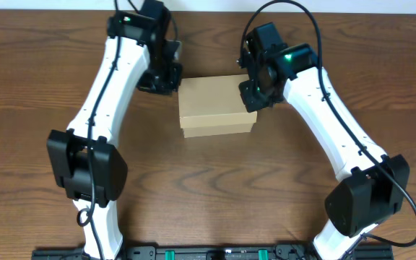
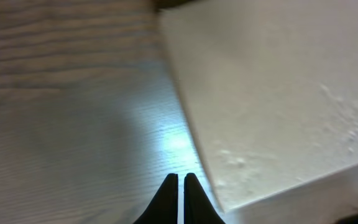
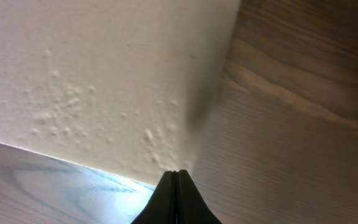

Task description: Pack container

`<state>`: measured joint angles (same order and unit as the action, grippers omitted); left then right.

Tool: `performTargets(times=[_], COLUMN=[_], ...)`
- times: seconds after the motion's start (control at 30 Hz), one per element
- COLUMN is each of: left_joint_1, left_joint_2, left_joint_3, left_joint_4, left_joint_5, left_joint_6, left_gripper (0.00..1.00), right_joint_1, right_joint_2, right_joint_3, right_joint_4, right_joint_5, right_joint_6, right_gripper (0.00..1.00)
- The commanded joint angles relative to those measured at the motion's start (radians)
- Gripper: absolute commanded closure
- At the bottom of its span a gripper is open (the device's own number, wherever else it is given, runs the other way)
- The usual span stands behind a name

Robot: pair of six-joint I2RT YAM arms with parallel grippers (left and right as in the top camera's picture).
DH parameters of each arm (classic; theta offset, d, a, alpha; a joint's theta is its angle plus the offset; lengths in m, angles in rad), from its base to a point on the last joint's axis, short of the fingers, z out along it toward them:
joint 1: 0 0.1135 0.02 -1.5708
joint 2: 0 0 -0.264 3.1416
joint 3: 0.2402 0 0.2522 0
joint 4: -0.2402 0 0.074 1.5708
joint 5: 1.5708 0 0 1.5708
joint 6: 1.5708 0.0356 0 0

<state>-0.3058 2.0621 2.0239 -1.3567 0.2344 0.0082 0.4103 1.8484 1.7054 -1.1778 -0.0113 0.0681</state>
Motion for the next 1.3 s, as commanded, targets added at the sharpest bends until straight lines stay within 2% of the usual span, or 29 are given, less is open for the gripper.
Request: performTargets(times=[0.0,0.23,0.37,0.53,0.7,0.87,1.0,1.27], left_joint_1=[-0.054,-0.096,-0.094,-0.094,-0.094,-0.093,-0.092,-0.022], left_joint_2=[-0.007,-0.007,-0.007,-0.007,-0.01,-0.027,-0.058,-0.169], left_joint_3=[0.006,-0.018,-0.117,-0.251,-0.265,-0.183,-0.051,0.23], left_joint_4=[-0.005,0.003,0.044,0.111,0.12,0.07,0.013,-0.064], left_joint_5=[-0.024,-0.069,-0.065,-0.047,-0.043,-0.069,-0.117,-0.23], left_joint_6=[0.016,0.014,0.011,-0.01,-0.012,-0.012,-0.015,-0.05], left_gripper=[0.94,0.93,0.93,0.94,0.94,0.94,0.94,0.87], right_joint_1=[0.019,0.023,0.023,0.023,0.023,0.023,0.021,-0.021], right_joint_2=[0.011,0.011,0.011,0.011,0.01,-0.001,-0.043,-0.181], right_joint_3=[-0.034,-0.134,-0.184,-0.194,-0.194,-0.159,-0.079,0.113], right_joint_4=[0.019,0.072,0.094,0.106,0.115,0.115,0.111,0.082], right_joint_5=[-0.004,-0.005,-0.005,-0.005,-0.006,-0.045,-0.056,0.138], right_joint_6=[0.013,0.013,0.014,0.013,0.013,0.013,0.013,0.033], right_gripper=[0.99,0.99,0.99,0.99,0.99,0.99,0.99,0.99])
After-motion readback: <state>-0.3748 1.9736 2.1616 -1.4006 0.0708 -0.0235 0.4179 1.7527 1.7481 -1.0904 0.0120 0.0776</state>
